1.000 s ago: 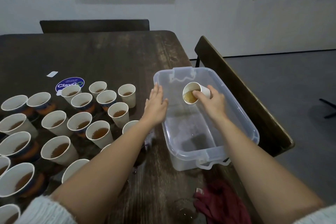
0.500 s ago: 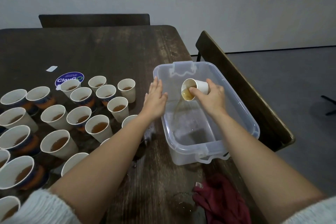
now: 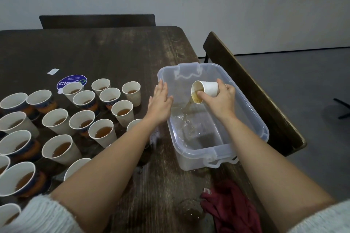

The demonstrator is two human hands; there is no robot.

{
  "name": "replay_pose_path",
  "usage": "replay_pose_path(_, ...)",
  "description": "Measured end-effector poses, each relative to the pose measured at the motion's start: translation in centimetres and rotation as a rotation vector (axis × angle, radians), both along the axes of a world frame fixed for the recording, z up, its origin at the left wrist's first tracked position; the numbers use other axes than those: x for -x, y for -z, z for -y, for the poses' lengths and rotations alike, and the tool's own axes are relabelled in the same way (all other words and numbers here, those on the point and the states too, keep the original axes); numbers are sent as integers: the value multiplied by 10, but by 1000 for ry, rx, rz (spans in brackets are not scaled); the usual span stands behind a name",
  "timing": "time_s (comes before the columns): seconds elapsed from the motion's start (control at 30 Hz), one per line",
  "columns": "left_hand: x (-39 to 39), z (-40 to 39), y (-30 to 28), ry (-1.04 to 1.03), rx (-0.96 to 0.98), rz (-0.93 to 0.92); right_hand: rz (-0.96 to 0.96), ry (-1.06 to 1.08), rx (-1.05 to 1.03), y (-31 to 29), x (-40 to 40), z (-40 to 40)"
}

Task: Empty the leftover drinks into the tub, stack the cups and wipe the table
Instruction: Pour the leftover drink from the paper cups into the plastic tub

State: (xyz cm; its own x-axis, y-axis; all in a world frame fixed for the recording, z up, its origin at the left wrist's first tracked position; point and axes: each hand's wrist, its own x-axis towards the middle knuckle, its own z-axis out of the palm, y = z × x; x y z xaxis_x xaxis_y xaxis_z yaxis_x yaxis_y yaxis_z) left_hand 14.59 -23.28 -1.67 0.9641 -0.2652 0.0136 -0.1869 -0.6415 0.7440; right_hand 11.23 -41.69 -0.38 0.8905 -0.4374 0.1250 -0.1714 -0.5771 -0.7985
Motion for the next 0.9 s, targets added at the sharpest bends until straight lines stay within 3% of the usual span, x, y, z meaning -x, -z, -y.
replay_pose_path(0.9,-1,-2,2,24,46,4,33,-36,168,-1,6,-7)
